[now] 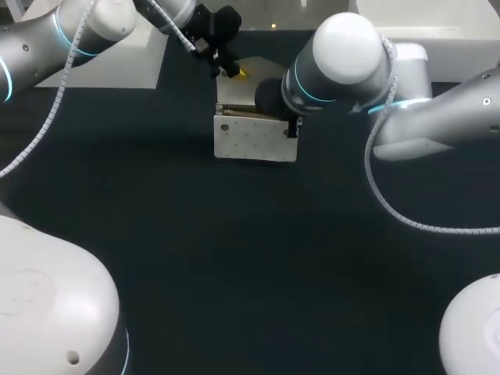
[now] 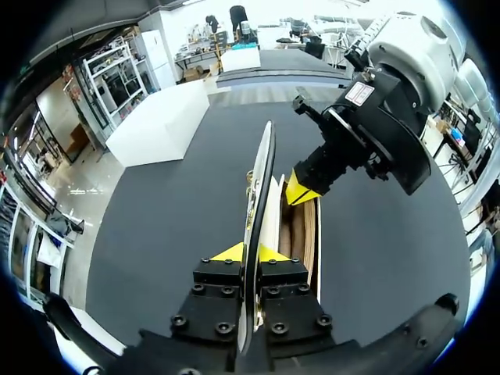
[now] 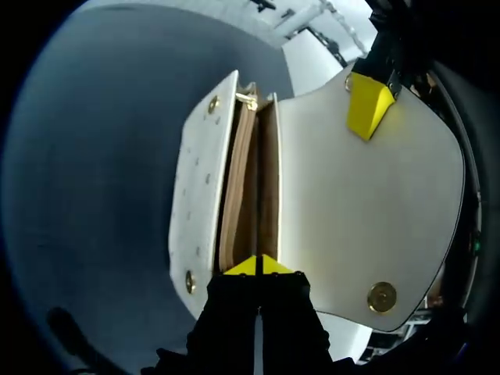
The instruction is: Pick up the bag, open it, inspect its contents, close it, and place it on the opposite side
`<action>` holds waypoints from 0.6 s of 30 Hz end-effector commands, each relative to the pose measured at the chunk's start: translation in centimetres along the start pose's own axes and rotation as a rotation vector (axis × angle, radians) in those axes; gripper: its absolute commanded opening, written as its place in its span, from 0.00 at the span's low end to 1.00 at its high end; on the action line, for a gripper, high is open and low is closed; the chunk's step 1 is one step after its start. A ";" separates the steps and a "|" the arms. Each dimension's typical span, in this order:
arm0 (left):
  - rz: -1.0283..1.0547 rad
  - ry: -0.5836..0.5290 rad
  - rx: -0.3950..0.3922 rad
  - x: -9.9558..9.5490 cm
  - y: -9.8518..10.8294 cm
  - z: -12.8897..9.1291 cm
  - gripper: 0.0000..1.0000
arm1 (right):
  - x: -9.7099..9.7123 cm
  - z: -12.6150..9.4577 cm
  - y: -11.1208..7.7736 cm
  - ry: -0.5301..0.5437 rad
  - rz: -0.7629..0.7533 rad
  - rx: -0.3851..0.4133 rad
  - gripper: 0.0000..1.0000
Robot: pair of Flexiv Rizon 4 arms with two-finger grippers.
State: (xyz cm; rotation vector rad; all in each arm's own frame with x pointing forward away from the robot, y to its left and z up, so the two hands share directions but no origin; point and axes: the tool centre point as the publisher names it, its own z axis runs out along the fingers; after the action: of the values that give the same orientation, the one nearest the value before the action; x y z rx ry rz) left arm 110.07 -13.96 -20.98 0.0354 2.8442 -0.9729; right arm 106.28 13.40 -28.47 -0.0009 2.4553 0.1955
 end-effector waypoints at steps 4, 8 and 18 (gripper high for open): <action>-0.006 0.011 0.017 -0.2 -0.1 0.3 0.00 | 0.5 0.2 0.0 0.003 -0.007 -0.004 0.00; -0.006 0.011 0.025 -0.1 -0.3 0.1 0.00 | 0.7 0.4 0.1 0.008 -0.013 -0.004 0.00; -0.004 0.023 0.035 0.7 -0.5 0.1 0.00 | 0.3 1.0 0.5 0.010 -0.022 0.012 0.00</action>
State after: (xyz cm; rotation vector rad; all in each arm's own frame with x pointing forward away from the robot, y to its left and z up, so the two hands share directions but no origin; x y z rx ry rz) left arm 109.53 -14.45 -21.00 0.0451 2.8534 -1.0232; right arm 106.34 13.59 -29.19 -0.0276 2.4621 0.1828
